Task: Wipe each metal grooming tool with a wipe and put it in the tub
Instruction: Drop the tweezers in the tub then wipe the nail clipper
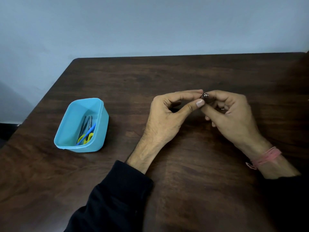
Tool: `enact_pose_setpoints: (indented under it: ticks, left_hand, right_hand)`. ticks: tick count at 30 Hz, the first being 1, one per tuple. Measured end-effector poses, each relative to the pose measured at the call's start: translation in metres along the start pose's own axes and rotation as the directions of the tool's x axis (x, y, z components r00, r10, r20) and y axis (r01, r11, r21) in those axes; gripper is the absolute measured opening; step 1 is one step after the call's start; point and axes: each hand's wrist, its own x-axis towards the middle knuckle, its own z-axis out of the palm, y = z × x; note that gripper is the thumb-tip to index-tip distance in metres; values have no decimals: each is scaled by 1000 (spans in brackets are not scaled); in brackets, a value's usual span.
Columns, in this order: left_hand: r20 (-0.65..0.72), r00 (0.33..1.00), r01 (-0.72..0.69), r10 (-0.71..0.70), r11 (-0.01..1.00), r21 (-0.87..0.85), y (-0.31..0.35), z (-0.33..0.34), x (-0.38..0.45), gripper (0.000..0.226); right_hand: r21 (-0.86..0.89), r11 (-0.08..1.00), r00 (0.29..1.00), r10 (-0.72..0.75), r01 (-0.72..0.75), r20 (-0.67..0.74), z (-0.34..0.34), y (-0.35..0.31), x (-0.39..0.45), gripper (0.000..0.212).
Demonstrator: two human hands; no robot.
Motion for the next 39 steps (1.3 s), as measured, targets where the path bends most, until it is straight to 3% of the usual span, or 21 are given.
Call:
enact_pose_setpoints:
  ticks: [7,15,19,23,27,30,33,36,39]
  left_hand:
    - [-198,980,17,-10,999,37,4,0,-5,20]
    - [-189,980,59,-63,998,-28,4,-3,-5,32]
    - [-187,976,110,-109,994,-2,7,-2,-8,27]
    - [-247,968,71,-36,988,133,25,-10,-22,22]
    - [-450,885,19,117,958,287,55,-50,-50,18]
    - [-583,786,109,208,881,461,80,-103,-76,16]
    - [-677,717,338,167,766,547,98,-152,-92,10]
    - [-679,732,551,56,538,638,101,-180,-90,12]
    - [-635,772,608,-14,307,732,101,-182,-76,18]
  right_hand:
    - [-74,997,999,-22,24,25,3,1,-2,22]
    - [-107,994,999,-37,37,0,3,2,-1,15]
    - [-85,996,999,-27,23,-46,3,4,0,8]
    - [-97,993,996,-70,64,-56,2,1,-4,7]
    - [-100,992,996,-85,81,-36,9,-7,-12,9]
    - [-80,993,996,-92,91,-6,19,-12,-19,9]
    - [-59,992,994,-108,110,34,34,-21,-26,9]
    - [-7,994,993,-111,111,36,54,-34,-31,9]
    - [51,992,992,-116,114,49,78,-49,-35,7]
